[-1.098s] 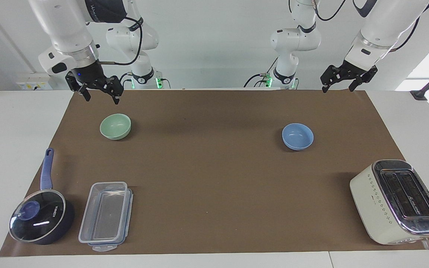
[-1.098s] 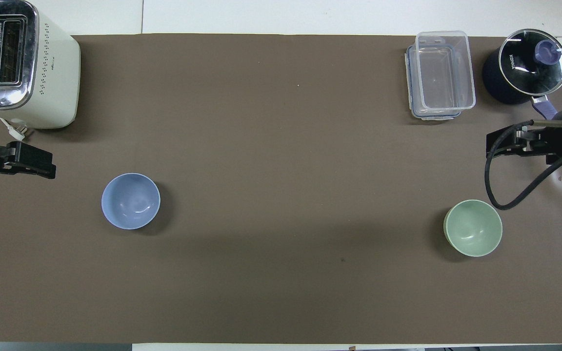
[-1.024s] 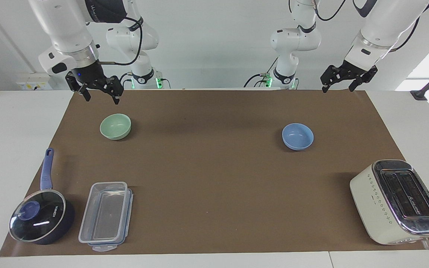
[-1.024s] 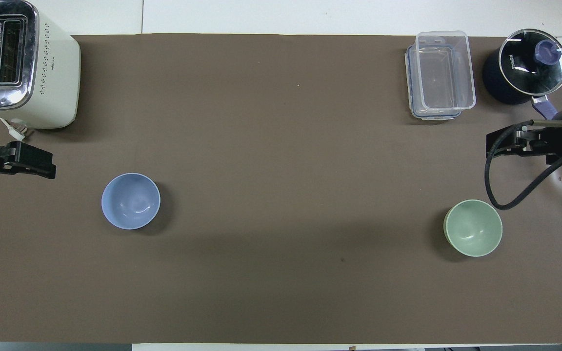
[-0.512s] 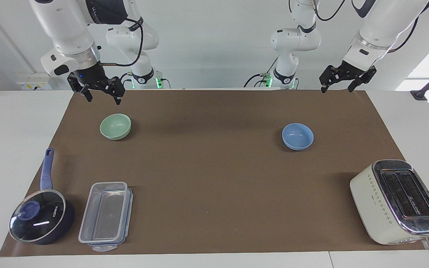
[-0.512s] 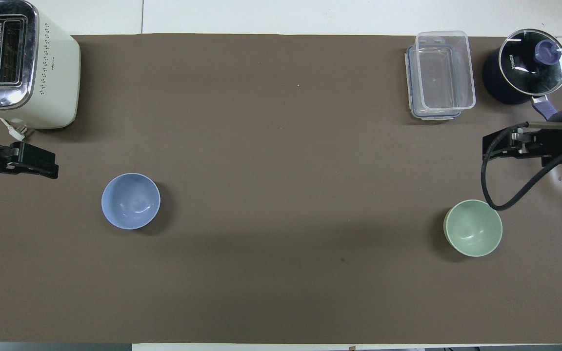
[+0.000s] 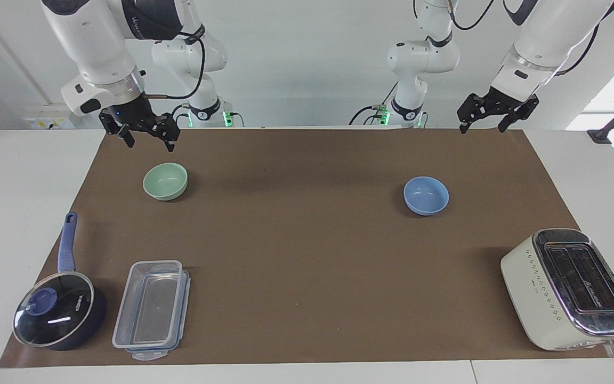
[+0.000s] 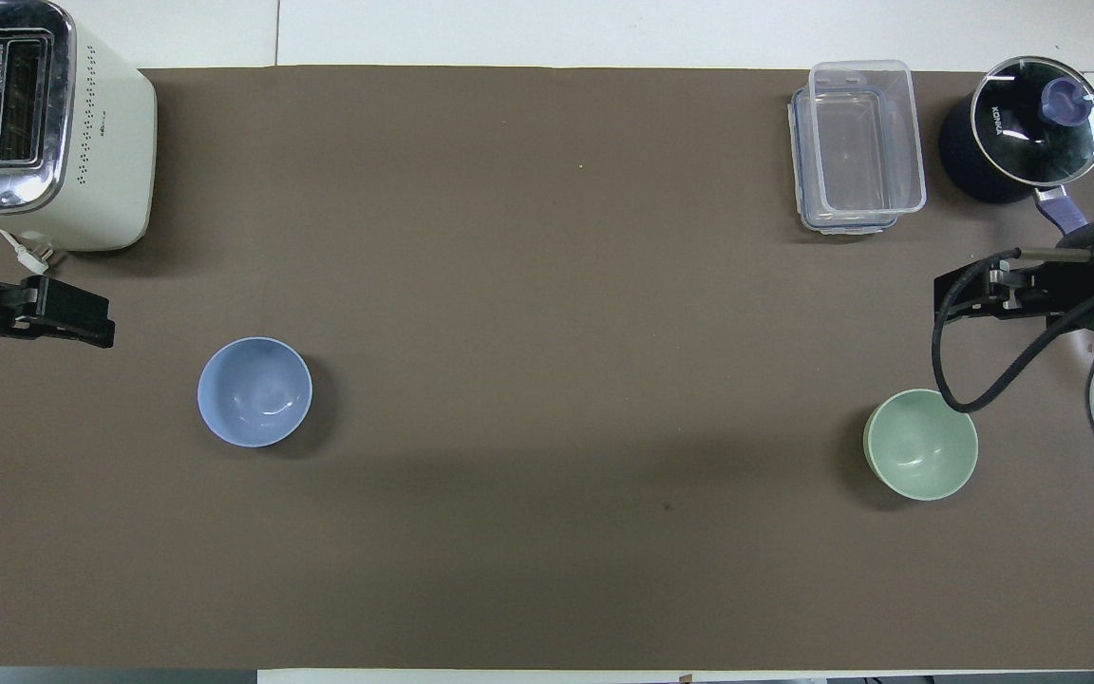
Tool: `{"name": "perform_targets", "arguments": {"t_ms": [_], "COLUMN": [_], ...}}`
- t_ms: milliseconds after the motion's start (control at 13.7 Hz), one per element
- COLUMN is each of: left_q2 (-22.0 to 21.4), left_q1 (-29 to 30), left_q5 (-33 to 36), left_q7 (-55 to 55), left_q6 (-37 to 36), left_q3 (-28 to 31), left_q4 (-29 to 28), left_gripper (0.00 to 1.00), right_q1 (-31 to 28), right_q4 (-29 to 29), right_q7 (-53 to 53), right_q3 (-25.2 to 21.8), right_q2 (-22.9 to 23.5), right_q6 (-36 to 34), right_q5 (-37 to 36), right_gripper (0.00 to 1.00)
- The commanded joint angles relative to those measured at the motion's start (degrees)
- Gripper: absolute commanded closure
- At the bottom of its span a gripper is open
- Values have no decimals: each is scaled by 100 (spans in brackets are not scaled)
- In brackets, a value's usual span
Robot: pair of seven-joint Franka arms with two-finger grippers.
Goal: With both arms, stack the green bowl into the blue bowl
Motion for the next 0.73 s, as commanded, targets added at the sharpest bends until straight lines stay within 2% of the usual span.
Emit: {"name": "perform_targets", "arguments": {"t_ms": [0, 146, 366, 512, 659], "left_q2": [-588, -967, -925, -584, -345], "left_q1": [-1, -9, 43, 43, 34], "left_q5": [-50, -50, -50, -50, -50], "left_q7": [29, 81, 169, 196, 213], "left_q6": [790, 1853, 3338, 4113, 4318], "left_q3": [39, 39, 48, 48, 48], "left_q4": [-1195, -2496, -3905, -4338, -4339], "left_gripper": [0, 0, 0, 0, 0], "right_q1": [-418, -717, -938, -999, -1140], "right_q4": [-875, -1788, -2994, -3321, -3514], "right_q7": [-764, -1063, -1863, -1926, -1935], "right_q3": [5, 5, -12, -21, -21], "right_q2": [-453, -831, -1298, -1246, -1044], "right_q6": [628, 1453, 2404, 2643, 2880], "right_q5": [219, 578, 703, 703, 703], "right_gripper": [0, 0, 0, 0, 0]}}
